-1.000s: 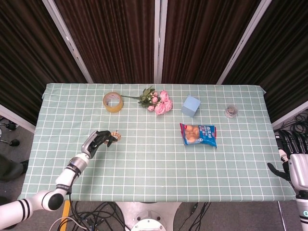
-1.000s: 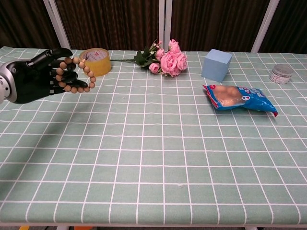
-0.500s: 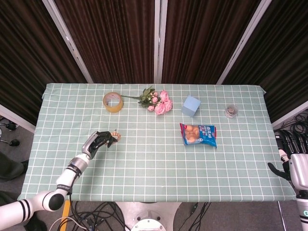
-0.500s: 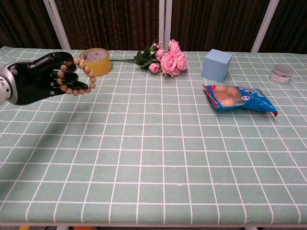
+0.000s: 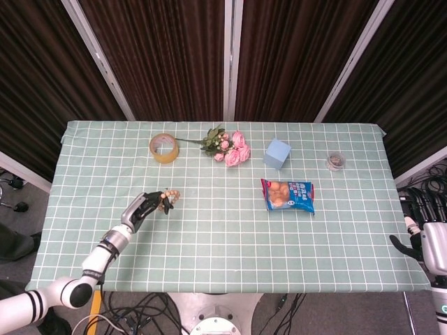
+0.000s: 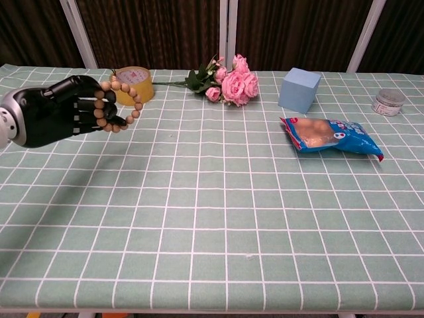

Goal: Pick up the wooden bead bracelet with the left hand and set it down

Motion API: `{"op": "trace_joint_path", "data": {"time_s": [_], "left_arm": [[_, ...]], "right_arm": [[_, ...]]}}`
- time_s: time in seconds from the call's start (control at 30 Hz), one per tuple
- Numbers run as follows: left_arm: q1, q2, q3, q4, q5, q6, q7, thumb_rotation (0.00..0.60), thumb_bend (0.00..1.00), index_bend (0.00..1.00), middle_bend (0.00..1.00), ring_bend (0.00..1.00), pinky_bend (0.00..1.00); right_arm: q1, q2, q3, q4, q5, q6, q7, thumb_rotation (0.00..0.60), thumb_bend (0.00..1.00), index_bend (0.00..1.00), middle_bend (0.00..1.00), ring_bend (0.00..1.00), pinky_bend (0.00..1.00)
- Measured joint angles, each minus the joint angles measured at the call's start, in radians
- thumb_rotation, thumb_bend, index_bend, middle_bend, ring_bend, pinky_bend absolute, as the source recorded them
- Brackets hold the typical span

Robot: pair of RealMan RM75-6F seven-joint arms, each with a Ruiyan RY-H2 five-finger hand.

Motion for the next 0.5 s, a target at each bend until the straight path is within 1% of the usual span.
{"op": "trace_joint_path", "data": {"time_s": [0.07,0.2,0.3,0.37,0.4,0.47,0.5], "left_arm": [[0.0,0.0,0.001,0.002,0.009,0.001,-0.006,0.361,0.68,0.54,0.62,0.37,0.07],[-0.001,0.001,0.007,0.004,0.03,0.0,-0.017,0.458,0.73,0.5,0.59,0.35,0.07],[-0.004,0.004,0.011,0.005,0.047,-0.003,-0.033,0.486,0.74,0.46,0.56,0.33,0.07],[-0.004,0.005,0.012,0.006,0.054,-0.001,-0.043,0.483,0.74,0.45,0.55,0.33,0.07],[-0.004,0.006,0.013,0.007,0.058,0.001,-0.049,0.465,0.74,0.45,0.55,0.33,0.07],[-0.004,0.007,0.012,0.006,0.061,0.005,-0.06,0.413,0.73,0.45,0.55,0.33,0.07],[-0.003,0.008,0.012,0.006,0.063,0.008,-0.066,0.371,0.72,0.45,0.55,0.33,0.07]], "right_arm": [[0.0,0.0,0.001,0.0,0.0,0.001,-0.001,0.6,0.05,0.0,0.09,0.0,0.0],[0.001,0.0,0.002,-0.001,0.001,0.001,-0.001,0.6,0.05,0.0,0.09,0.0,0.0],[0.002,0.001,0.002,-0.002,0.001,-0.001,-0.002,0.6,0.06,0.0,0.09,0.0,0.0],[0.002,0.001,0.003,-0.003,0.002,-0.002,-0.002,0.6,0.05,0.0,0.09,0.0,0.0],[0.002,0.001,0.003,-0.004,0.001,-0.001,-0.003,0.6,0.05,0.0,0.09,0.0,0.0],[0.002,0.001,0.003,-0.004,0.001,0.0,-0.004,0.6,0.05,0.0,0.09,0.0,0.0],[0.002,0.001,0.003,-0.004,0.001,0.0,-0.003,0.6,0.05,0.0,0.09,0.0,0.0]]}}
